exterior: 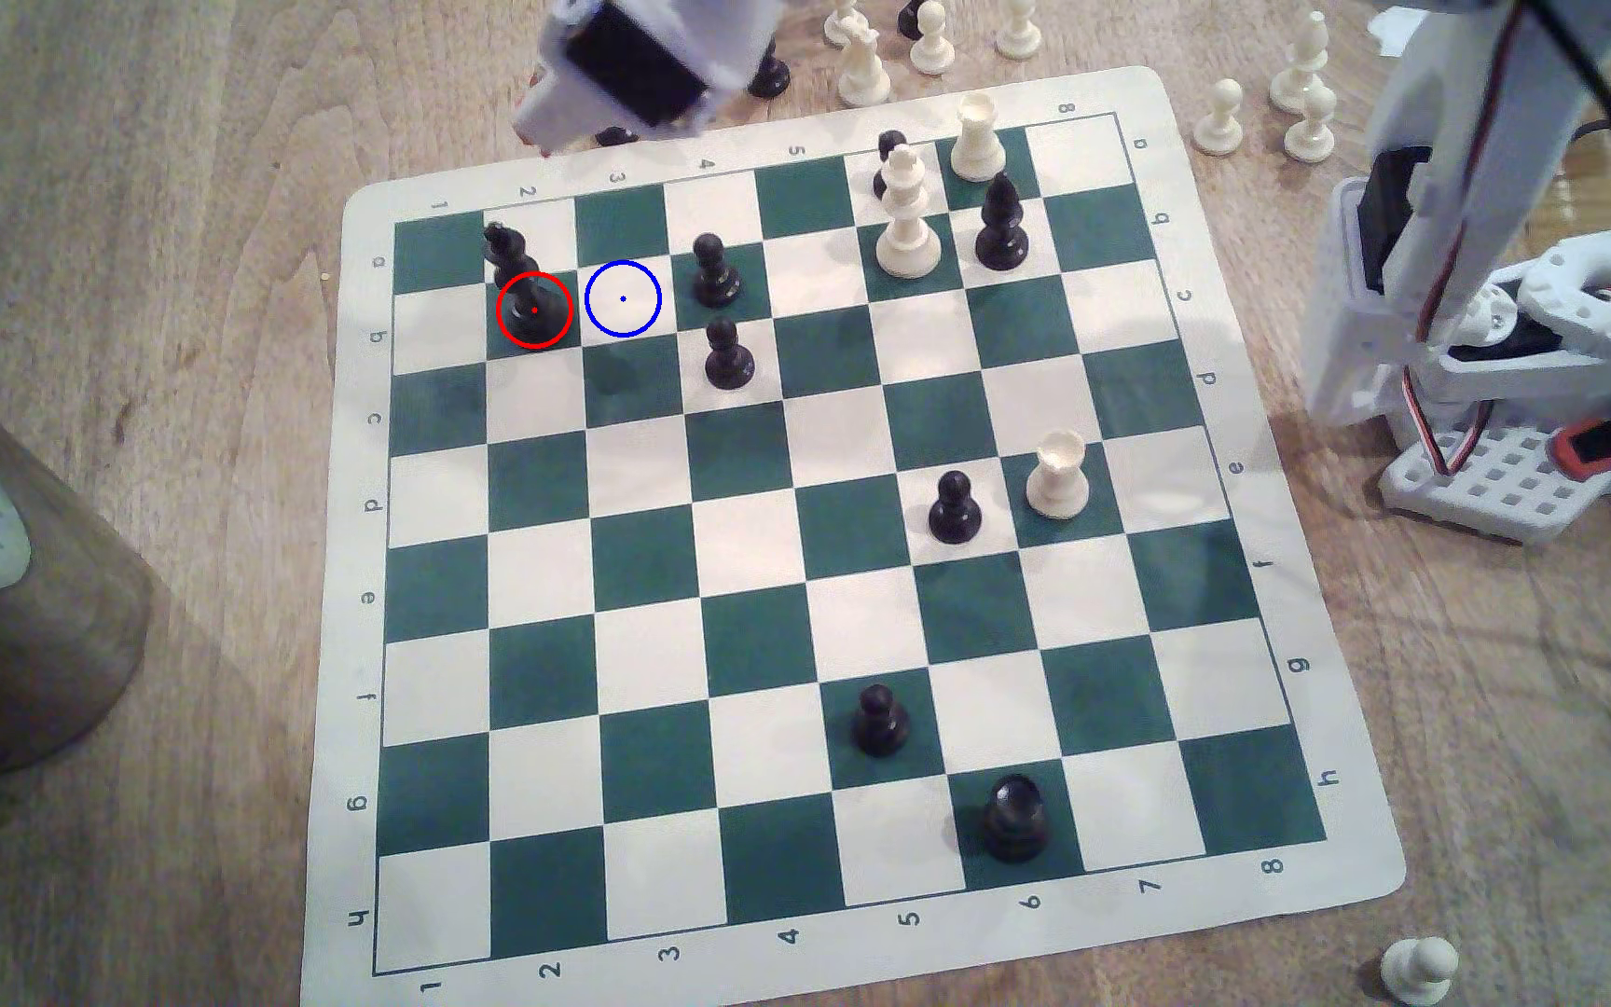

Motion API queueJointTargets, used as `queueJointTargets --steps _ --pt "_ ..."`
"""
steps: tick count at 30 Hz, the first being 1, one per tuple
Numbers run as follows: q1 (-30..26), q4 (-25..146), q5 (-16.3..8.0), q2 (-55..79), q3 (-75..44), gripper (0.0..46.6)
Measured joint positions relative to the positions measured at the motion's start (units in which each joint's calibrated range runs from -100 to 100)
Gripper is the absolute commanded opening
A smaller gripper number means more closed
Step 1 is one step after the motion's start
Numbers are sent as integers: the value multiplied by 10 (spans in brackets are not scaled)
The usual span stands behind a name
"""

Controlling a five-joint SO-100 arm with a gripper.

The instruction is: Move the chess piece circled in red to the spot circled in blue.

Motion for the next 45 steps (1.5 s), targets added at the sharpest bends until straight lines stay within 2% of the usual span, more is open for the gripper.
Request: queueJointTargets --steps 6,13,19,45 --pt "32 -32 0 85 -14 177" --pt "38 -66 0 150 -14 177" --pt "38 -80 0 221 -62 181" --pt "47 -101 0 306 -109 170"
